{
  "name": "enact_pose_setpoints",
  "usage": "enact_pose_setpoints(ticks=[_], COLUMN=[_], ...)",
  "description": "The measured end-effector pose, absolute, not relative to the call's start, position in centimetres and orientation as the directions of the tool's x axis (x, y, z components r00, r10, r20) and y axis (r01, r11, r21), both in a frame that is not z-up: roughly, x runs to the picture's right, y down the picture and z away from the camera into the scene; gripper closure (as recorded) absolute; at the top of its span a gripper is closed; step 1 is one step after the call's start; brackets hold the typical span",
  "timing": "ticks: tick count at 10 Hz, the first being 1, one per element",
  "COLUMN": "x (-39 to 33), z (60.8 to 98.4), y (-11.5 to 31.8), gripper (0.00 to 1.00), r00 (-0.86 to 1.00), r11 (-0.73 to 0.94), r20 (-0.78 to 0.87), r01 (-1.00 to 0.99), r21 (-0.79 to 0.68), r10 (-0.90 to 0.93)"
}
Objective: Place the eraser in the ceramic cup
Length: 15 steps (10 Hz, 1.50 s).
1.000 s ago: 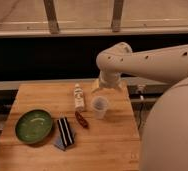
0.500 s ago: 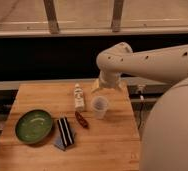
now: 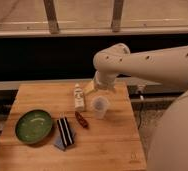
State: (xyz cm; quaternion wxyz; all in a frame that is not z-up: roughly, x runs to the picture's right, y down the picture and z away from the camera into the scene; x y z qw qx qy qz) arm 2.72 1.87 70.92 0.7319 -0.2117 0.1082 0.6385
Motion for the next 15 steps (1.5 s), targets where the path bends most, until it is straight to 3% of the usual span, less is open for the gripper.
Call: enact_pose_setpoints(ticks=[7, 15], x=[-9.3, -14.2], z=[70.3, 71.5], y=[8.5, 12.9], gripper=[0.20, 0.20], r00=[0.415, 0.535], r11=[0.276, 0.311], r20=[-0.434, -0.455], r01=[-0.896, -0.821], r21=[-0.349, -0.479], r10=[0.799, 0.712])
